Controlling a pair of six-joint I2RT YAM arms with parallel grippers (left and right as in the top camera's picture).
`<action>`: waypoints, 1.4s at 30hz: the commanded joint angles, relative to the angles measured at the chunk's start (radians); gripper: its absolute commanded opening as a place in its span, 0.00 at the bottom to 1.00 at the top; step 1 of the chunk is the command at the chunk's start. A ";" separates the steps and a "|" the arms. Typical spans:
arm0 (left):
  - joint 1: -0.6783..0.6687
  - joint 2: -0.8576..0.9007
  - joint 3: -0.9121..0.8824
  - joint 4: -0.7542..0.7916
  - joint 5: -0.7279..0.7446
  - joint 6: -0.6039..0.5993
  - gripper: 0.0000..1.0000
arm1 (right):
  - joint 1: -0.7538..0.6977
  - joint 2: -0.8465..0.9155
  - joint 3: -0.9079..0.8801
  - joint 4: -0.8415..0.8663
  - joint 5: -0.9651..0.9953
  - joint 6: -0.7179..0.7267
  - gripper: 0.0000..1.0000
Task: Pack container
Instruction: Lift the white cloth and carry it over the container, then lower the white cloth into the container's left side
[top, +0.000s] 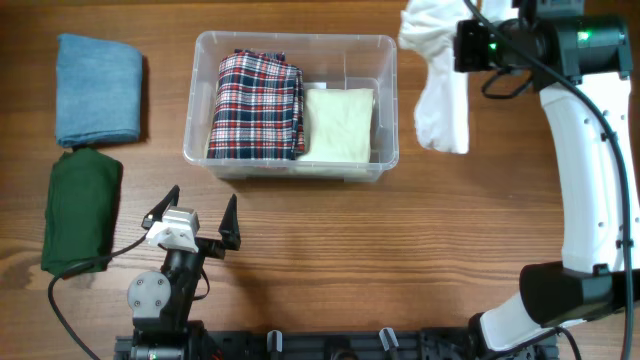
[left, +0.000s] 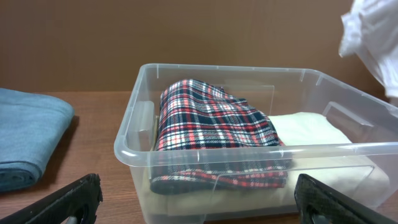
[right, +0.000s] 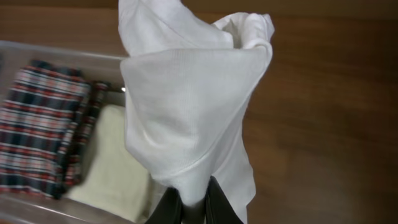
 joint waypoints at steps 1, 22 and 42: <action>-0.005 -0.007 -0.005 -0.004 -0.006 -0.002 1.00 | 0.065 -0.034 0.065 0.017 0.002 0.129 0.04; -0.005 -0.007 -0.005 -0.004 -0.006 -0.002 1.00 | 0.446 0.056 0.067 0.145 0.259 0.507 0.04; -0.005 -0.007 -0.005 -0.004 -0.006 -0.002 1.00 | 0.499 0.217 0.067 0.188 0.269 0.507 0.04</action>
